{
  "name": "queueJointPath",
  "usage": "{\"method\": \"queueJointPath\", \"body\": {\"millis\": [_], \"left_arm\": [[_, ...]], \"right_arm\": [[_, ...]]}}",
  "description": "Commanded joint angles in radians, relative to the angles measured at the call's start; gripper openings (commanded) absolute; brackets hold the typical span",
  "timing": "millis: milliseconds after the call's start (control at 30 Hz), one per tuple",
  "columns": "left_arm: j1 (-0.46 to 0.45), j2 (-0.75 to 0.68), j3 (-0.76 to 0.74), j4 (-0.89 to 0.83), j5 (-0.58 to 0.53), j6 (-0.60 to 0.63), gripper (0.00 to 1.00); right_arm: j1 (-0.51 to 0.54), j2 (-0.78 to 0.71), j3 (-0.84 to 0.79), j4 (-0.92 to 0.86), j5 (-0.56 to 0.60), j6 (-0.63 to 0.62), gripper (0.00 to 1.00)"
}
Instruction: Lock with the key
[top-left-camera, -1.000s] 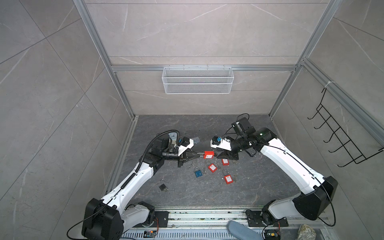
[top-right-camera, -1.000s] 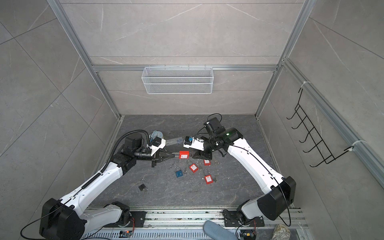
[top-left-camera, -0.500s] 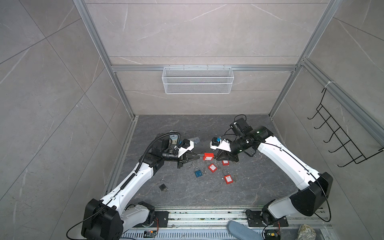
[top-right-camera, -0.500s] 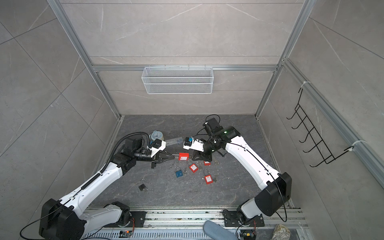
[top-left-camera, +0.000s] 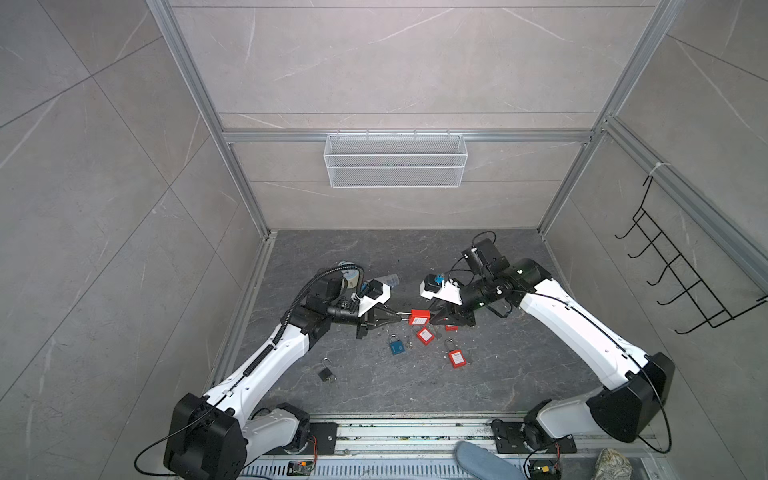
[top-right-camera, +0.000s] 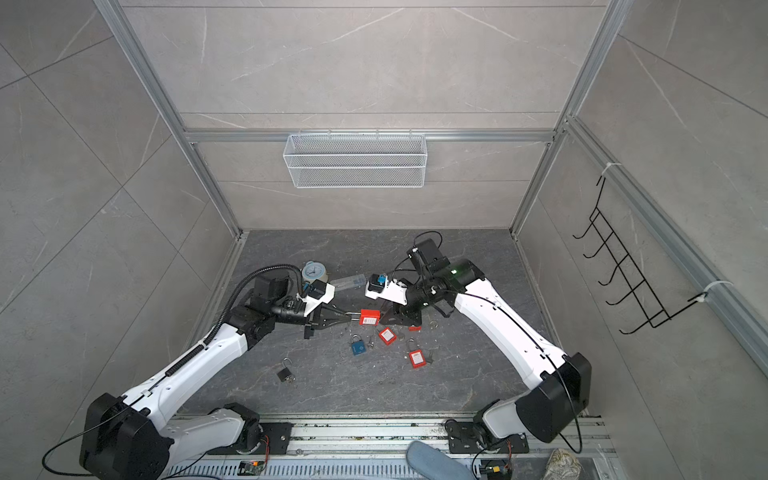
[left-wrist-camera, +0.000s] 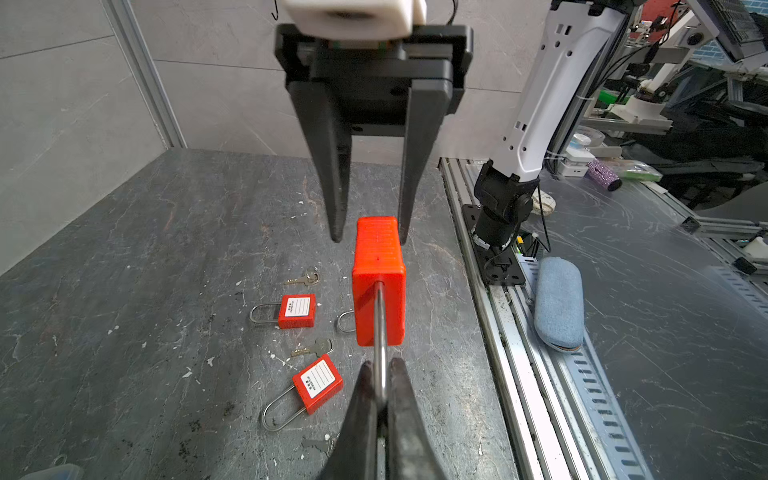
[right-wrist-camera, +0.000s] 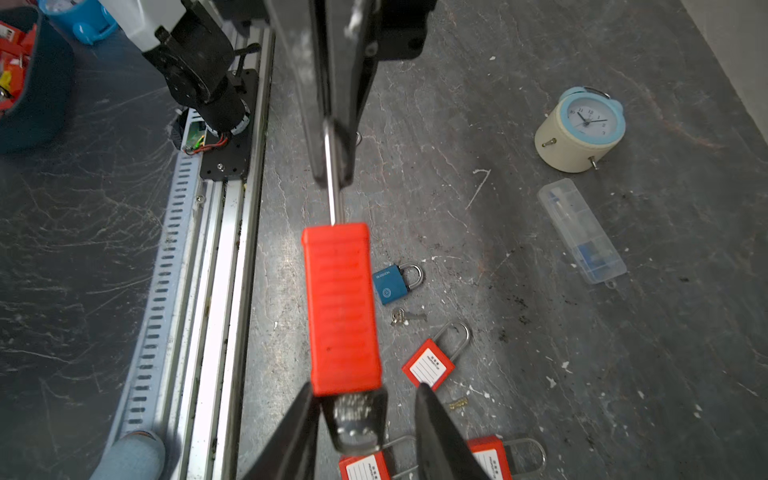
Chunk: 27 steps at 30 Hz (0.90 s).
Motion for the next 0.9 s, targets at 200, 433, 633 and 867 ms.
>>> {"method": "queueJointPath", "body": {"millis": [200, 433, 633, 867], "left_arm": [[-0.009, -0.021, 0.049, 0.022, 0.048, 0.063, 0.0], [-0.019, -0.013, 0.061, 0.006, 0.051, 0.067, 0.0], [-0.022, -0.004, 0.062, 0.016, 0.049, 0.029, 0.0], [-0.023, -0.003, 0.048, 0.019, 0.042, 0.013, 0.0]], "right_arm": [[0.003, 0.07, 0.039, -0.146, -0.019, 0.033, 0.34], [0.003, 0.085, 0.053, -0.129, -0.041, 0.023, 0.22], [0.012, 0.016, -0.036, 0.004, 0.011, 0.012, 0.16], [0.021, -0.086, -0.145, 0.121, 0.115, -0.033, 0.4]]}}
